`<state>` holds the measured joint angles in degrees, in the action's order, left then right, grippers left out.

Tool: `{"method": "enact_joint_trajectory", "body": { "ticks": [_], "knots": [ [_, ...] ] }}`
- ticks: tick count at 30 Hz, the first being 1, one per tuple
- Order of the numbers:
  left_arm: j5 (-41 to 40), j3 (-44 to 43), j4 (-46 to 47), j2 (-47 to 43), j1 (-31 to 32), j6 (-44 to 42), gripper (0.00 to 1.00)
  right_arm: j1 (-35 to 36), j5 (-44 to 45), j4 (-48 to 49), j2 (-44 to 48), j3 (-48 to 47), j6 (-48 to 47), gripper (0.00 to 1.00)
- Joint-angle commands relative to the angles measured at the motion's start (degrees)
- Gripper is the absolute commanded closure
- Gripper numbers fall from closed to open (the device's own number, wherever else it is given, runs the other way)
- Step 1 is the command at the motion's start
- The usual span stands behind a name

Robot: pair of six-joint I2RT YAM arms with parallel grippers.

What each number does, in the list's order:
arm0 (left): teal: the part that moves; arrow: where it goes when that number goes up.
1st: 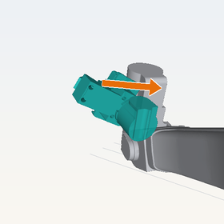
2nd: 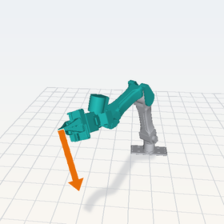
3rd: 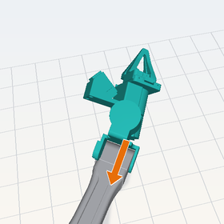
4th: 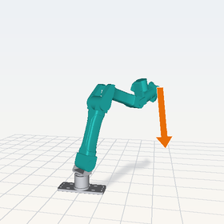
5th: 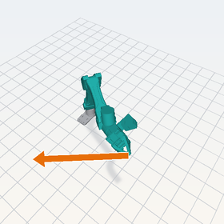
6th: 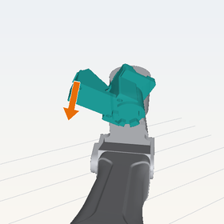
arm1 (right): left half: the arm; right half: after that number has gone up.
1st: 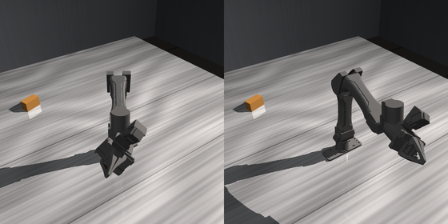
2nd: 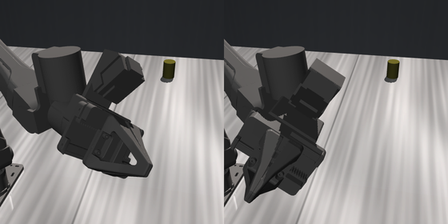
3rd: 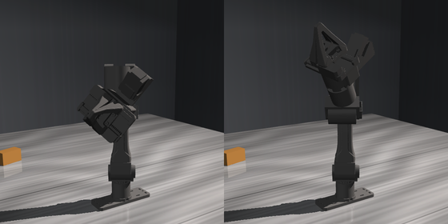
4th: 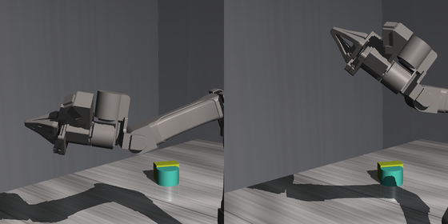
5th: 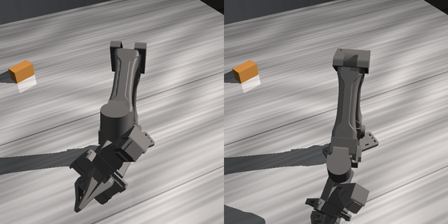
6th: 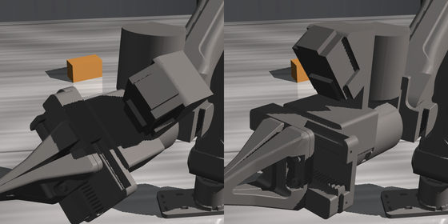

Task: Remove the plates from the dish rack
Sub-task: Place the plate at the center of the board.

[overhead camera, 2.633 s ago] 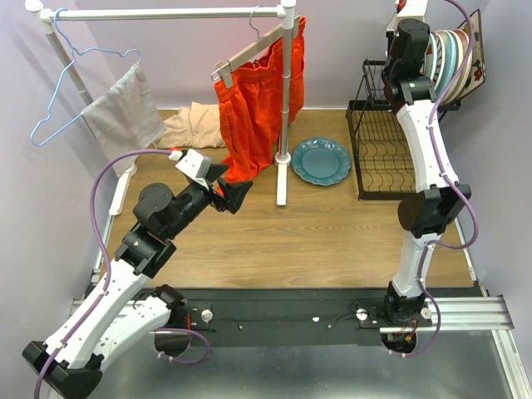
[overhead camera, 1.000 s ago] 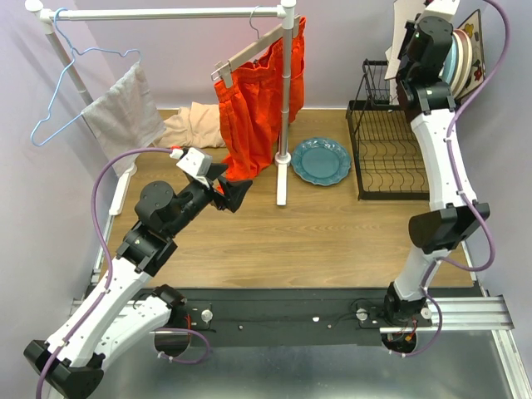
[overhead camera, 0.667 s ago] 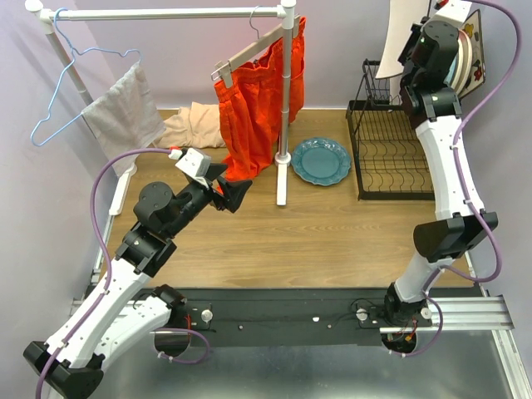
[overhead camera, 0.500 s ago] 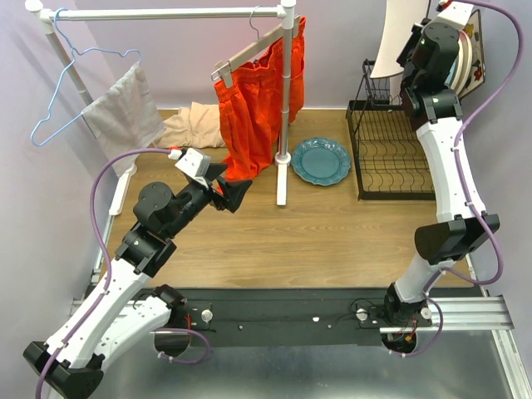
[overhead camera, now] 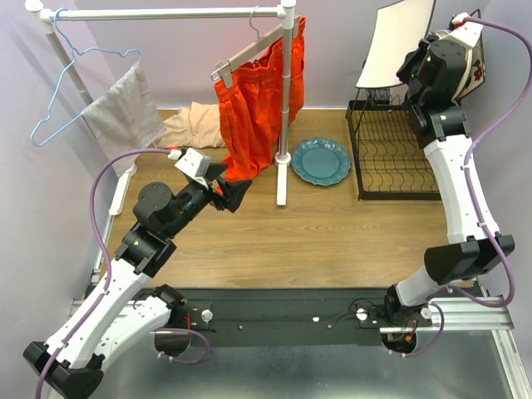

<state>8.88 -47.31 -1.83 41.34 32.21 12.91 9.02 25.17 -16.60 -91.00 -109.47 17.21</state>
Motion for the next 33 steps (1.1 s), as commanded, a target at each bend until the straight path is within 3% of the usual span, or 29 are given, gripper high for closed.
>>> {"method": "enact_joint_trajectory", "body": {
  "ticks": [1, 15, 20, 33],
  "knots": [
    [0.7, 0.5, 0.9, -1.0, -0.4, 0.3, 0.15, -0.1, -3.3, 10.8, 7.4, 1.6, 7.2, 0.99],
    [0.4, 0.6, 0.9, -0.7, -0.4, 0.5, 0.15, -0.1, -11.4, 9.7, 23.8, 22.8, 21.1, 0.99],
    [0.3, 0.3, 0.7, -0.6, -0.4, 0.4, 0.15, -0.1, -13.4, 8.8, 30.4, 33.1, 23.3, 0.99],
    [0.0, 0.2, 0.4, -0.5, -0.4, 0.2, 0.15, -0.1, -24.9, 2.7, 41.2, 45.7, 26.8, 0.99]
  ]
}}
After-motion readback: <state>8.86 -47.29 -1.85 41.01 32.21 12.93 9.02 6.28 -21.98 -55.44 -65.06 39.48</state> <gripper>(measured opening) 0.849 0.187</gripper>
